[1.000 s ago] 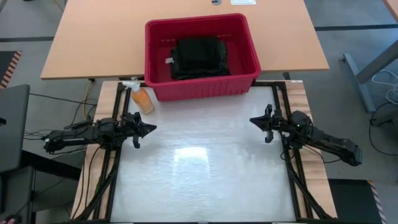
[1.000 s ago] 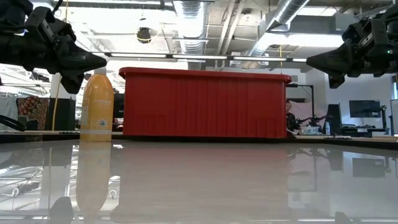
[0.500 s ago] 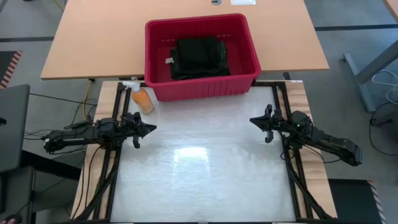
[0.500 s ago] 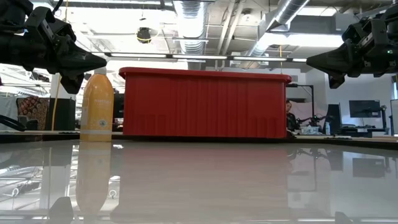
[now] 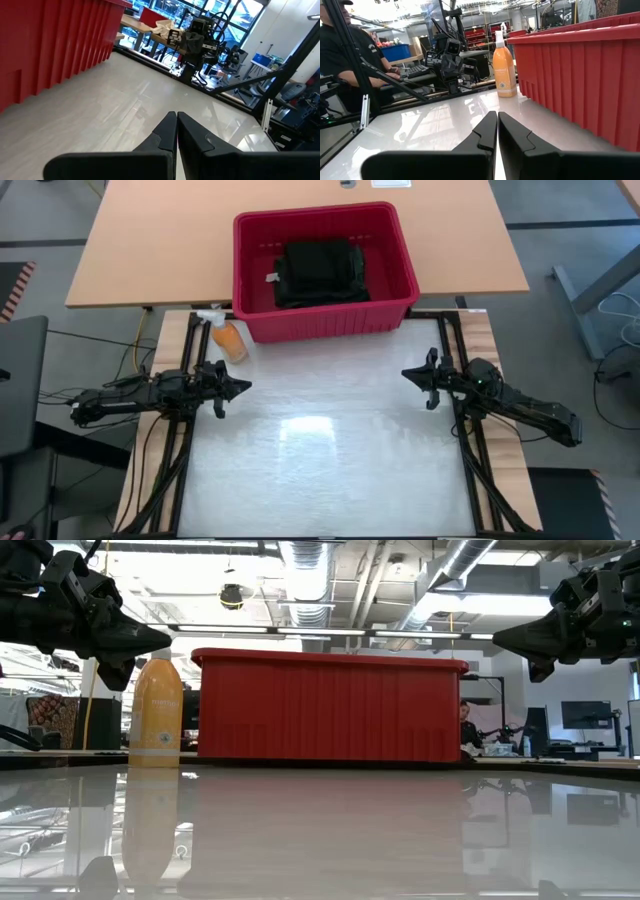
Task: Fold Laundry from Bin
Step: Return to Home Position
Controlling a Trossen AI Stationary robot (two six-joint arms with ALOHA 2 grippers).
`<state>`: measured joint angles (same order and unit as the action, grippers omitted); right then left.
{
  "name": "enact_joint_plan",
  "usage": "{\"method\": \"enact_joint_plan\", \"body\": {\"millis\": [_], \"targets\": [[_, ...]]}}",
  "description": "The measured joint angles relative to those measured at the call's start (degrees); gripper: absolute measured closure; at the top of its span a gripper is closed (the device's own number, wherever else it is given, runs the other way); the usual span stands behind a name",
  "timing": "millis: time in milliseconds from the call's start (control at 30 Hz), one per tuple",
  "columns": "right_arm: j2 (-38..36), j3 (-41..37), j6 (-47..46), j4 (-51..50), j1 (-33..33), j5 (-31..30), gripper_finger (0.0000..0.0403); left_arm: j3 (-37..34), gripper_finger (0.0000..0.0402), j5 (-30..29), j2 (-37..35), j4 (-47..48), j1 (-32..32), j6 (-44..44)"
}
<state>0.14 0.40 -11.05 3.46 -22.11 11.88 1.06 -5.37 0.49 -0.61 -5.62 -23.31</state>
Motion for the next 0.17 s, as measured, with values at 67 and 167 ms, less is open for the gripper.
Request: {"method": "enact_joint_plan", "body": {"millis": [67, 167], "targets": [[0.0, 0.0, 0.0, 0.0, 0.0, 0.0, 0.0359, 0.02, 0.0401, 0.0, 0.0, 0.01, 0.0, 0.0], [0.0, 0.0, 0.0, -0.01, 0.0, 0.02, 0.0359, 0.02, 0.0401, 0.0, 0.0, -0.01, -0.01, 0.0]]}}
